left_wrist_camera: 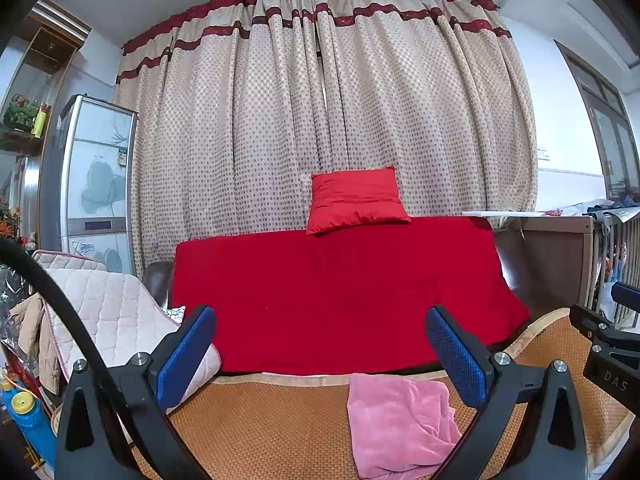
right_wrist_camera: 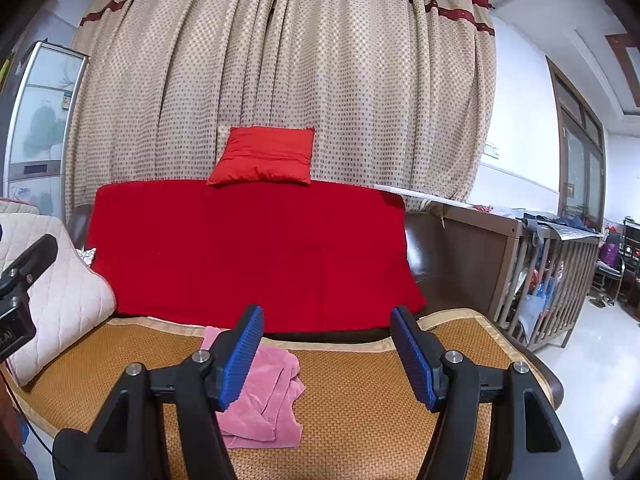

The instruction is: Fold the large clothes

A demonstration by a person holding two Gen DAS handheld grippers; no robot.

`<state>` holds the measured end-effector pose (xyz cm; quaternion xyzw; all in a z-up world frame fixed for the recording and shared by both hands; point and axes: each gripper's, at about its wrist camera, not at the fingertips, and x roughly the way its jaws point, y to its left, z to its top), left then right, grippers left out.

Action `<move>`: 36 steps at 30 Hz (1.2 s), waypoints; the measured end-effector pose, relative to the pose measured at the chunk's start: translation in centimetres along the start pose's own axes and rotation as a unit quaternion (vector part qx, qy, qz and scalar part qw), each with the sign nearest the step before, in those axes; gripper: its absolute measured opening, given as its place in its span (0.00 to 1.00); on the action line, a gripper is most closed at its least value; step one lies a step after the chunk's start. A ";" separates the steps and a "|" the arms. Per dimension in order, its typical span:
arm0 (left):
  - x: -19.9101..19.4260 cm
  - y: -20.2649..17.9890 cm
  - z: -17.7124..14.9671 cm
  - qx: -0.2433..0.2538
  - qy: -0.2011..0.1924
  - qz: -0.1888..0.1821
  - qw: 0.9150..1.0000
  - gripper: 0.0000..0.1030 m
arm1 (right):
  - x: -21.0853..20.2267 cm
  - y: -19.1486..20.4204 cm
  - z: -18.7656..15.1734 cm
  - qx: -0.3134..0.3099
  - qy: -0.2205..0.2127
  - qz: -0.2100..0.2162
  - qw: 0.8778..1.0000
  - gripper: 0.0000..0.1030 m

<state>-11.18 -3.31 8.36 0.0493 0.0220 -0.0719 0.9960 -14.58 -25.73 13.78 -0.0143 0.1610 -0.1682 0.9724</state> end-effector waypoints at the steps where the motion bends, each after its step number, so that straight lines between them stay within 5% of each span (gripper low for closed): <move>1: 0.0 0.0 0.0 0.000 0.001 -0.002 1.000 1.00 | 0.0 0.0 0.0 0.000 0.000 0.000 1.000 0.68; 36: 0.9 0.4 -0.7 0.002 0.026 -0.015 1.000 1.00 | 0.2 -0.1 -0.3 -0.001 0.004 0.000 1.000 0.68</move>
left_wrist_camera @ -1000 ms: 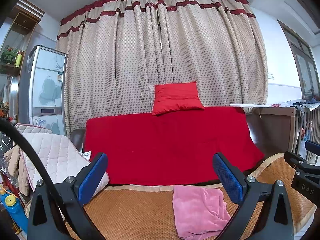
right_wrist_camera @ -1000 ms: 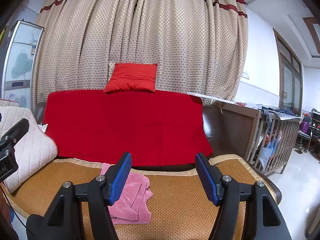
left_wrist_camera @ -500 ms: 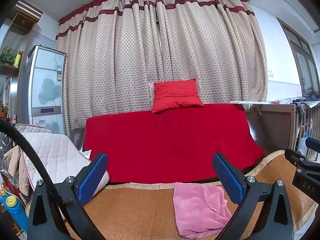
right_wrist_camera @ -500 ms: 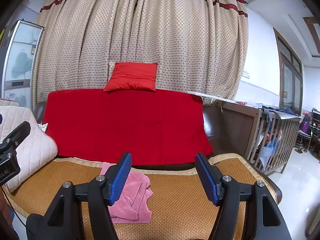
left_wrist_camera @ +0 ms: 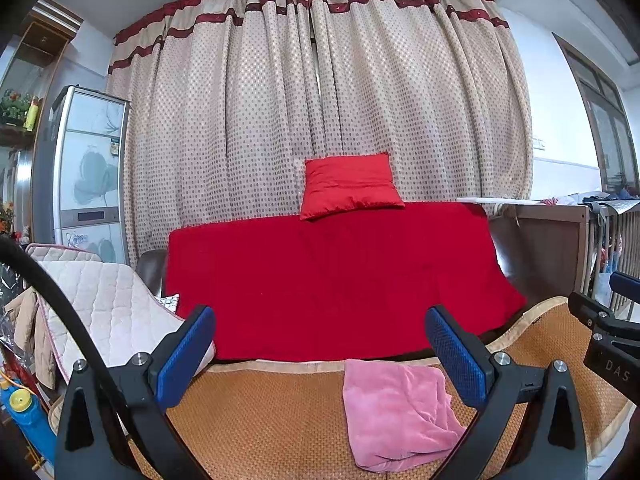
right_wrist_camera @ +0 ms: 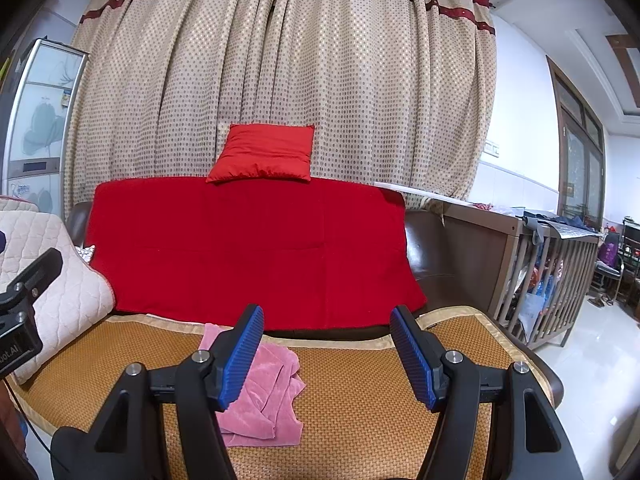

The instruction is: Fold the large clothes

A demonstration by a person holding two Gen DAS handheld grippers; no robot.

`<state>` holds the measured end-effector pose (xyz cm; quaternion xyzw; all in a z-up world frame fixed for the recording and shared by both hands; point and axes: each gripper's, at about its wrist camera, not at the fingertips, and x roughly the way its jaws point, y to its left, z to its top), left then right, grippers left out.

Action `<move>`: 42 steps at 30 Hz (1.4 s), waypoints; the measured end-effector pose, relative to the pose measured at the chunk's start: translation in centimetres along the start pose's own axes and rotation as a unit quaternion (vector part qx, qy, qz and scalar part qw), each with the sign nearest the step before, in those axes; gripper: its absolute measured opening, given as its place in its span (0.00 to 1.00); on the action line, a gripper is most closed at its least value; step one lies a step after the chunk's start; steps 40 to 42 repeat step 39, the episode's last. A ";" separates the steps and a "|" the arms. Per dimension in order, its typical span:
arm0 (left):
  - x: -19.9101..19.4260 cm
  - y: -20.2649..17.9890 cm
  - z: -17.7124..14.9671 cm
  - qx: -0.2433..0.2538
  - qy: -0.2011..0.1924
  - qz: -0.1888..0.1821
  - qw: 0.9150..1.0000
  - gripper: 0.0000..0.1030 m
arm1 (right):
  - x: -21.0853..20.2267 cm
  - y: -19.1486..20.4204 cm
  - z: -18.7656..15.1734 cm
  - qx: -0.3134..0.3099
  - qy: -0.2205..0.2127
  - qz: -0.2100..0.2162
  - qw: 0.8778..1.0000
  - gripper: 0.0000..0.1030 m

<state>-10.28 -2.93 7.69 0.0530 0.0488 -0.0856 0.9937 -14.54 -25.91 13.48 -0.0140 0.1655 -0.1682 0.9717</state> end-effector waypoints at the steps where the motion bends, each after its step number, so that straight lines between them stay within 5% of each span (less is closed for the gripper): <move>1: 0.1 0.0 -0.1 0.000 0.001 0.000 1.000 1.00 | 0.0 0.0 0.0 0.000 0.000 0.000 1.000 0.68; 42: 2.7 -0.3 -3.1 0.003 0.043 -0.026 0.999 1.00 | 3.6 1.9 -2.7 -0.019 0.057 0.016 0.998 0.68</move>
